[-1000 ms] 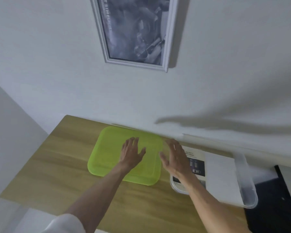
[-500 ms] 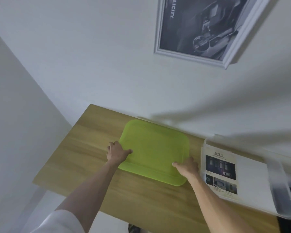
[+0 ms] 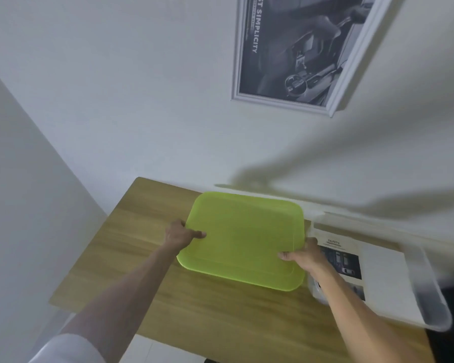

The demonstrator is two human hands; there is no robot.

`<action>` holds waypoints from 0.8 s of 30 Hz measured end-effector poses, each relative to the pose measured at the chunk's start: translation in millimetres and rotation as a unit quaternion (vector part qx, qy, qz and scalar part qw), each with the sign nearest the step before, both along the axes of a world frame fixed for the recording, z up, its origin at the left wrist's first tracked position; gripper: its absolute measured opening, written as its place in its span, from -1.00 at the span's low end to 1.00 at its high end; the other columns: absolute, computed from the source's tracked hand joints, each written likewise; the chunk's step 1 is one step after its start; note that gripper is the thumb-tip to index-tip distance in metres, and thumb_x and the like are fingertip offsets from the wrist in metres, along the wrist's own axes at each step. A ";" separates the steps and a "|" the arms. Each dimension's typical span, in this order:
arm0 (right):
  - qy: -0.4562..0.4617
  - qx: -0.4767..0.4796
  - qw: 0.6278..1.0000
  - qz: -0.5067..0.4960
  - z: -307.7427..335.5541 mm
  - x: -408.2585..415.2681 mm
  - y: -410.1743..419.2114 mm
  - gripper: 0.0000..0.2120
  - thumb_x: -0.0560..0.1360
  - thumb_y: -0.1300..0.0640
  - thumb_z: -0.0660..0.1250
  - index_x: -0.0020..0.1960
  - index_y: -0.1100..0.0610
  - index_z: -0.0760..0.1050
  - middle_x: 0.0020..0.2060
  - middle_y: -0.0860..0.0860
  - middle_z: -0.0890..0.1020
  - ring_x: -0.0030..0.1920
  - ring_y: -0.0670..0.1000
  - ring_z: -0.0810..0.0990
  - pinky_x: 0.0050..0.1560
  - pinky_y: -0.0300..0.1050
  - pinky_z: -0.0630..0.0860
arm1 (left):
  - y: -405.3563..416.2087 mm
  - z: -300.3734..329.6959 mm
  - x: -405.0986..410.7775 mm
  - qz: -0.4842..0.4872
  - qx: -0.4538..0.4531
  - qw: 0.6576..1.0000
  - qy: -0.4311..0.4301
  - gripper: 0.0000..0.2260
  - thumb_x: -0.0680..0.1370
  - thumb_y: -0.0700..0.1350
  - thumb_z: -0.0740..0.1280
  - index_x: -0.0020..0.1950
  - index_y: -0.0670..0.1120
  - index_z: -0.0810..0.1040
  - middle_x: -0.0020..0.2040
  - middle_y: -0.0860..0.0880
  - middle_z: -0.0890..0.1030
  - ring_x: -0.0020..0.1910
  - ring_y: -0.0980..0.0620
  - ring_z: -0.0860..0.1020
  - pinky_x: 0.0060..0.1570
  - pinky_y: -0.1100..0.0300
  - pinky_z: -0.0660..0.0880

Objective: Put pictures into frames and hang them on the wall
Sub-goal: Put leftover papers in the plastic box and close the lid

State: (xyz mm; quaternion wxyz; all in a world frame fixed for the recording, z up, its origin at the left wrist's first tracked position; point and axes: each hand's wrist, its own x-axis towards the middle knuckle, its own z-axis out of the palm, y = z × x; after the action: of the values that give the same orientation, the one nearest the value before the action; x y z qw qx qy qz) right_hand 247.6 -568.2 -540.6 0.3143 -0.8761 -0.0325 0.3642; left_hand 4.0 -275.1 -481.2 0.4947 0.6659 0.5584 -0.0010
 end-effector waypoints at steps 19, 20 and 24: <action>-0.076 0.001 0.986 -0.148 77.7 50.3 -236.3 -0.03 0.18 0.01 0.69 0.45 0.17 0.28 0.29 0.16 0.51 0.19 0.17 0.57 0.17 0.05 0.55 | -207.2 20.2 152.2 -0.168 0.066 0.983 -0.040 -0.49 0.19 0.19 0.59 -0.01 -0.10 0.65 -0.07 -0.08 0.66 -0.09 -0.12 0.62 -0.18 0.06 0.56; -0.076 0.004 0.986 -0.146 77.0 59.3 -248.1 -0.02 0.18 0.00 0.69 0.45 0.17 0.28 0.29 0.16 0.50 0.19 0.17 0.57 0.20 0.09 0.55 | -219.0 20.3 160.5 -0.169 0.067 0.983 -0.033 -0.49 0.19 0.19 0.59 -0.03 -0.10 0.65 -0.08 -0.09 0.66 -0.10 -0.12 0.62 -0.19 0.07 0.56; -0.067 -0.005 0.989 -0.134 77.5 91.3 -284.6 -0.11 0.25 0.04 0.67 0.45 0.17 0.31 0.29 0.17 0.50 0.22 0.19 0.55 0.25 0.13 0.53 | -264.7 20.3 186.1 -0.162 0.072 0.984 -0.012 -0.51 0.22 0.19 0.58 -0.03 -0.11 0.64 -0.10 -0.08 0.65 -0.15 -0.10 0.60 -0.29 0.14 0.44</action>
State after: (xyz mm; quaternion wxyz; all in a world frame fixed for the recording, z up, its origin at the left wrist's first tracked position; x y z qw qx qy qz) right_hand 338.8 -852.8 -463.1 0.3526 -0.8967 0.0658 0.2594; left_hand 190.1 -539.8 -461.0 0.4456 0.7811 0.4361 -0.0332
